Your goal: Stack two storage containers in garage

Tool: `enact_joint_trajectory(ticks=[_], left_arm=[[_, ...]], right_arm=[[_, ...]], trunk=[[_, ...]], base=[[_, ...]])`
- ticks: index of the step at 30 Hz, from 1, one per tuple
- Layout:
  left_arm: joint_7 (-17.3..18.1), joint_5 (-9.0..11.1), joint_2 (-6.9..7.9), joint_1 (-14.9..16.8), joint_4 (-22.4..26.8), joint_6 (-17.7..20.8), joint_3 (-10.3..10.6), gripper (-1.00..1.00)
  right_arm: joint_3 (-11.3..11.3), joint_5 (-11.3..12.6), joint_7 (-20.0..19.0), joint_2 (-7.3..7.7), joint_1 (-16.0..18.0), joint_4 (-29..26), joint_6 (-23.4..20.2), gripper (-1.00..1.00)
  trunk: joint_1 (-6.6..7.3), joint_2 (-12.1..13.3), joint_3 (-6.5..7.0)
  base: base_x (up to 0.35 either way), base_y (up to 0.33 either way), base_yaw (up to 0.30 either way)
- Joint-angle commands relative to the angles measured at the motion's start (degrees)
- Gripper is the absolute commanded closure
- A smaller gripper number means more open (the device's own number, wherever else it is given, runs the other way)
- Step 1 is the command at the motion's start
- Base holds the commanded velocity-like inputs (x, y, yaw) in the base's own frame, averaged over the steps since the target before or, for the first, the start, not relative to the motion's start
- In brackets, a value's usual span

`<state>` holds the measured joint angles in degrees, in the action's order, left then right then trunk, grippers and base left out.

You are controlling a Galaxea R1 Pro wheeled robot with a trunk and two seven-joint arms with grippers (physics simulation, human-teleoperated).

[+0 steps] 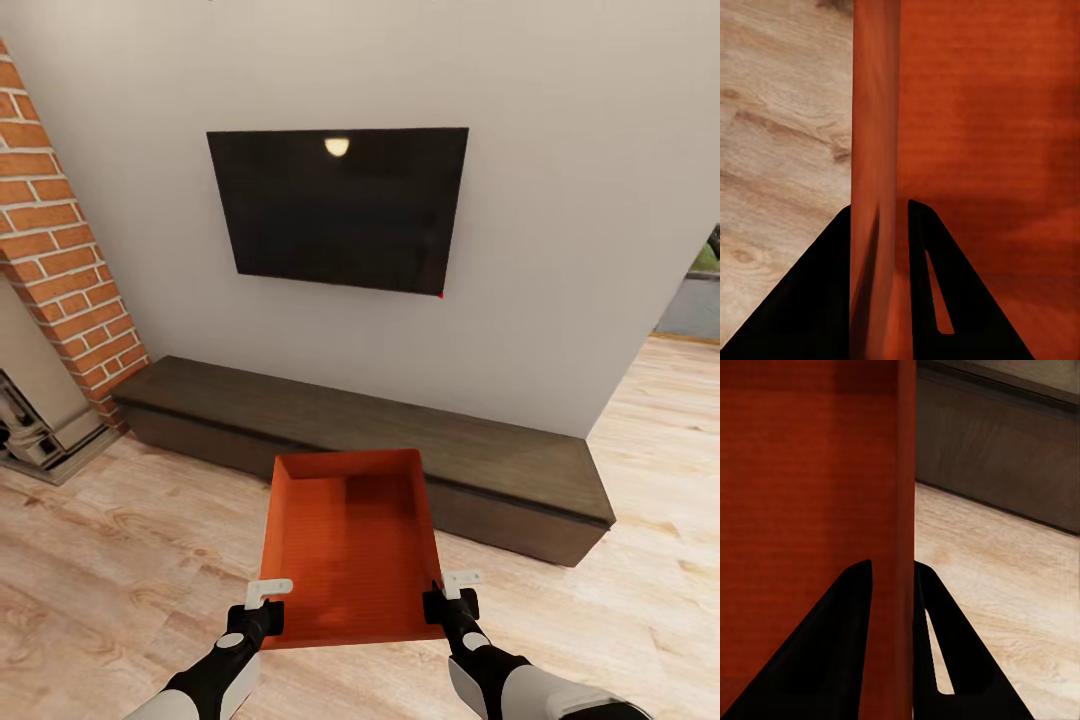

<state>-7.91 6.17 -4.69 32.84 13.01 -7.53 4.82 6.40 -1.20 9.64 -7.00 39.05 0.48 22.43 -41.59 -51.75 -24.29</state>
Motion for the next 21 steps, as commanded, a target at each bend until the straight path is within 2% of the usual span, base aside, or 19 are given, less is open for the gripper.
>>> enact_joint_trajectory(ticks=[1, 10, 21], left_arm=[[-0.62, 0.0, 0.21, 0.03, 0.17, -0.2, 0.8, 1.0], [-0.62, -0.02, 0.21, 0.03, 0.17, -0.2, 0.79, 1.0], [-0.62, -0.02, 0.21, 0.03, 0.17, -0.2, 0.8, 1.0]], right_arm=[[-2.58, -1.09, 0.26, -0.04, 0.06, 0.14, -0.2, 1.0], [-2.62, -1.09, 0.29, -0.11, 0.06, 0.14, -0.11, 1.0], [-2.62, -1.09, 0.29, -0.12, 0.06, 0.14, -0.11, 1.0]], trunk=[[0.0, -0.05, -0.06], [0.0, -0.05, 0.03], [0.0, -0.05, 0.96]], base=[[0.0, 0.0, 0.0], [0.0, 0.0, 0.0], [0.0, 0.0, 0.0]])
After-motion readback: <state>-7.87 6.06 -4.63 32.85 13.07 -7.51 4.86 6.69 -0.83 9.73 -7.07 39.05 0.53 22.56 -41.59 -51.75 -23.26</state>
